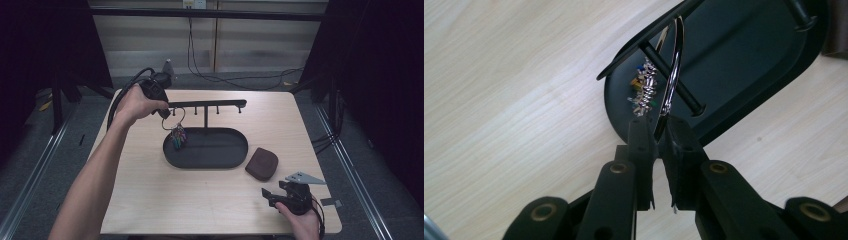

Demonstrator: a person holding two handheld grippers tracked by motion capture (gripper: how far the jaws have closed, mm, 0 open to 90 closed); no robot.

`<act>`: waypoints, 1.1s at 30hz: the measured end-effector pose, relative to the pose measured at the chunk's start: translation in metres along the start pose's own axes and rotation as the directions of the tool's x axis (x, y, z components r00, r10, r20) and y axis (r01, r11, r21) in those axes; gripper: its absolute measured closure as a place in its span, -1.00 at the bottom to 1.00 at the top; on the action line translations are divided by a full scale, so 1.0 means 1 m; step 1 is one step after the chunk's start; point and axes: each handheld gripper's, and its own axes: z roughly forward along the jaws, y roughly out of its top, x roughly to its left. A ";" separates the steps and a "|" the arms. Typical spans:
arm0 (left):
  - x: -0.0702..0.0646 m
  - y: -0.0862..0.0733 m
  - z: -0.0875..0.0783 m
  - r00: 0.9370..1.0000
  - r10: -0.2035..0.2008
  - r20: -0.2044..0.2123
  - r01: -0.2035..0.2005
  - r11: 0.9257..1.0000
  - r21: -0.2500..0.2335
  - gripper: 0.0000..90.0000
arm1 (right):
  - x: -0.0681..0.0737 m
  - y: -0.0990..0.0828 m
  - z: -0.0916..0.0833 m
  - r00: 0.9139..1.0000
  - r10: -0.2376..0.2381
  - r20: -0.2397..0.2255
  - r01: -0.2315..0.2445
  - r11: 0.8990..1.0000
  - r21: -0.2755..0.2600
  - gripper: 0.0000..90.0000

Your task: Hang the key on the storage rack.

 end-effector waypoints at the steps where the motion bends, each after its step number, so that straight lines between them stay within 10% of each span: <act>1: 0.001 -0.001 0.000 1.000 -0.009 0.001 0.009 1.000 -0.013 0.82 | 0.000 0.000 0.000 1.000 -0.001 0.001 0.001 1.000 0.000 -0.39; 17: 0.013 -0.025 -0.009 0.994 -0.064 0.088 0.075 0.988 -0.138 0.53 | 0.001 0.000 0.002 1.000 -0.002 -0.001 0.002 1.000 0.007 -0.39; 33: 0.019 -0.051 -0.005 0.982 -0.063 0.176 0.110 0.957 -0.270 0.19 | 0.001 0.002 0.004 1.000 -0.001 0.004 0.001 1.000 0.008 -0.39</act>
